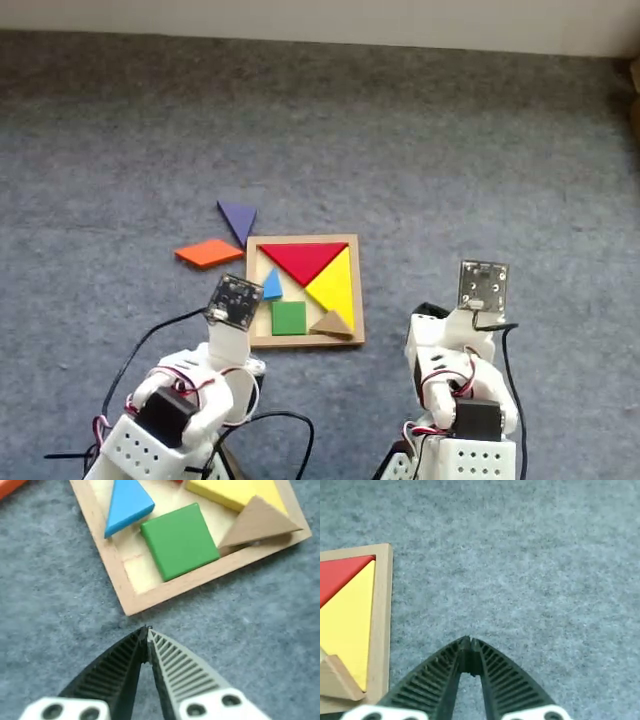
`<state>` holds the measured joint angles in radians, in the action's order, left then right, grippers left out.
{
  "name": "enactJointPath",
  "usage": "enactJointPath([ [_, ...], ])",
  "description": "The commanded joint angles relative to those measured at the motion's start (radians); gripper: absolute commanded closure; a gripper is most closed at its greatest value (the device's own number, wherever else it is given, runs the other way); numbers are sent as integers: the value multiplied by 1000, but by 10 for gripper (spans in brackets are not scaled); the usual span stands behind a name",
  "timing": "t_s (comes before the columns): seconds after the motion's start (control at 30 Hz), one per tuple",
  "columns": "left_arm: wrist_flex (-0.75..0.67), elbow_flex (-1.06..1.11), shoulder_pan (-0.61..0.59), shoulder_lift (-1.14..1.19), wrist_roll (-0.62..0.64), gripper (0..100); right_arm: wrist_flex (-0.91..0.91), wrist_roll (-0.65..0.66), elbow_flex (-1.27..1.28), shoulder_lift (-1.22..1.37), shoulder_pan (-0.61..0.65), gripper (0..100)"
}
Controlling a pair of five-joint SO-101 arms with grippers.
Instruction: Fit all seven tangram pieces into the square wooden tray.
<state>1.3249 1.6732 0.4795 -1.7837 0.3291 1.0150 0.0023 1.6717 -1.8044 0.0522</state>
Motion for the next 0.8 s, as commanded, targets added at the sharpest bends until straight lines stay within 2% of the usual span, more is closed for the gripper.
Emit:
enactJointPath([
  [0.0, 2, -94, 53, -33, -11, 992, -15, -5, 108, 4, -12, 994],
  [0.33, 0, -254, 44, -31, -11, 992, -16, -3, 110, 4, -12, 994],
  [0.43, -15, -300, -2, -30, -26, 992, -18, -3, 110, 4, -12, 994],
  [0.5, -72, -317, -31, -30, -140, 992, -19, -3, 110, 4, -12, 994],
  [0.6, -199, -320, -93, -28, -413, 992, -21, -3, 110, 4, -12, 994],
  [0.67, -253, -323, -127, -28, -549, 992, -21, -3, 110, 4, -12, 994],
  [0.77, -278, -349, -153, -18, -585, 992, -21, -3, 110, 4, -12, 994],
])
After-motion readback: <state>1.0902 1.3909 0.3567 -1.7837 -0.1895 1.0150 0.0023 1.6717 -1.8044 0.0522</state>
